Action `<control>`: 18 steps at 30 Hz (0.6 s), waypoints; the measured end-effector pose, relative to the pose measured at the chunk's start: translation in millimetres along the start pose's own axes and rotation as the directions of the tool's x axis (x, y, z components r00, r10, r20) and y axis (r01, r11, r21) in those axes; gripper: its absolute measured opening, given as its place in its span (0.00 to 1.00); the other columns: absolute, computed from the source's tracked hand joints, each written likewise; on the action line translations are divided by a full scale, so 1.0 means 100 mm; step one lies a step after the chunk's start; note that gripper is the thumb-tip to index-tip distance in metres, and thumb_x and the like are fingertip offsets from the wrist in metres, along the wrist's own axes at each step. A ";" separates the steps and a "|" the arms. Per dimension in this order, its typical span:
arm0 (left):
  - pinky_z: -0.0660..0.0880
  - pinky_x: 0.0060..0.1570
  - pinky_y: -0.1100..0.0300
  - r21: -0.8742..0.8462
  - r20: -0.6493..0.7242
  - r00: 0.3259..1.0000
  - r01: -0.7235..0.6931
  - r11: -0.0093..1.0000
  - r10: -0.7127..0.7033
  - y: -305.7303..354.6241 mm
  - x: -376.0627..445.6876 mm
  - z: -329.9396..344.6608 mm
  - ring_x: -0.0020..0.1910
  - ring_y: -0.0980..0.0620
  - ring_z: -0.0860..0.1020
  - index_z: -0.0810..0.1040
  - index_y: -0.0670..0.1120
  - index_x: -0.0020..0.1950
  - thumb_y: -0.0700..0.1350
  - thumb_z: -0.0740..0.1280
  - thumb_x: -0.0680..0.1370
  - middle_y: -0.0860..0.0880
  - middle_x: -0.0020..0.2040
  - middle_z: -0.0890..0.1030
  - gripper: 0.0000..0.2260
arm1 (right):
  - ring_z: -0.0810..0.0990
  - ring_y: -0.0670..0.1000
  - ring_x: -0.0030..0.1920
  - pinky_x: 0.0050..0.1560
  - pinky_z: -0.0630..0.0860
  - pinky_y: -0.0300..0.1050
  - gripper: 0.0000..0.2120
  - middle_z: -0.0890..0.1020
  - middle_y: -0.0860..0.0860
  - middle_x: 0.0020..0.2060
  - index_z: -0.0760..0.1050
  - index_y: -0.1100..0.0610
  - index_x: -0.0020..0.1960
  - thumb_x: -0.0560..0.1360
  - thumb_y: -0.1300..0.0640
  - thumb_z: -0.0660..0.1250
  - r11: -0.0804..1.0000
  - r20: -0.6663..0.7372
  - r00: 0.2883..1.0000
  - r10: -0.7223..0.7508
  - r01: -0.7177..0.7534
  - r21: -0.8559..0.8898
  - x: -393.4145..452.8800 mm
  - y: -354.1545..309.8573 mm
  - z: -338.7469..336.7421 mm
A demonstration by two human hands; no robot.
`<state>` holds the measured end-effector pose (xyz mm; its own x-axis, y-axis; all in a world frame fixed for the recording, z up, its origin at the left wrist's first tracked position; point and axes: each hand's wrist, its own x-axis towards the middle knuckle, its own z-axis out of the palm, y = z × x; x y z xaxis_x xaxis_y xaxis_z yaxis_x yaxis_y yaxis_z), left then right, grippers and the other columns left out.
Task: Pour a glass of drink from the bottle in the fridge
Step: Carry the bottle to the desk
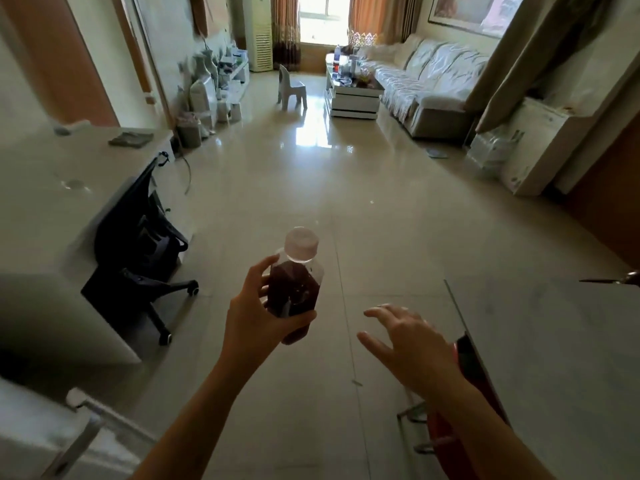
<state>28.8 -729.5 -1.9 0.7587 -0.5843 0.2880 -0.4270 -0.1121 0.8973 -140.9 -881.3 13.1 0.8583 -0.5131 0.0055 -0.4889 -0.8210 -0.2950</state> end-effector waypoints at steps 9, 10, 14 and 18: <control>0.77 0.54 0.52 0.027 -0.146 0.985 0.096 0.995 -0.091 -0.41 1.27 0.25 0.57 0.52 0.75 0.64 0.57 0.66 0.48 0.80 0.57 0.51 0.59 0.75 0.42 | 0.72 0.46 0.63 0.61 0.69 0.46 0.22 0.74 0.44 0.64 0.69 0.45 0.65 0.76 0.37 0.54 0.984 0.036 0.984 -0.175 0.173 0.047 1.73 0.21 0.00; 0.77 0.54 0.54 0.031 -0.180 0.978 0.115 0.993 -0.108 -0.49 1.39 0.26 0.57 0.53 0.75 0.64 0.58 0.66 0.48 0.80 0.57 0.51 0.59 0.76 0.41 | 0.72 0.46 0.63 0.61 0.69 0.47 0.22 0.74 0.43 0.64 0.69 0.45 0.65 0.76 0.36 0.54 0.978 0.056 0.977 -0.206 0.203 0.050 1.96 0.23 0.03; 0.73 0.51 0.64 0.079 -0.323 0.932 0.197 0.977 -0.162 -0.73 1.89 0.27 0.54 0.58 0.74 0.63 0.60 0.64 0.46 0.81 0.57 0.56 0.56 0.74 0.41 | 0.71 0.47 0.63 0.61 0.69 0.47 0.22 0.74 0.42 0.63 0.69 0.44 0.64 0.76 0.36 0.53 0.940 0.147 0.928 -0.342 0.340 0.042 2.88 0.26 0.10; 0.71 0.51 0.65 0.114 -0.476 0.852 0.305 0.946 -0.217 -0.89 2.35 0.15 0.51 0.64 0.74 0.65 0.58 0.66 0.47 0.81 0.57 0.62 0.53 0.74 0.42 | 0.69 0.48 0.66 0.63 0.66 0.48 0.22 0.72 0.42 0.65 0.69 0.45 0.65 0.76 0.36 0.53 0.881 0.231 0.851 -0.471 0.467 0.075 3.75 0.11 0.09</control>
<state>237.6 -868.3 -19.5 0.9735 -0.0910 0.2099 -0.2288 -0.3756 0.8981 176.5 -1080.5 3.3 0.9970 0.0075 -0.0770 -0.0183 -0.9442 -0.3287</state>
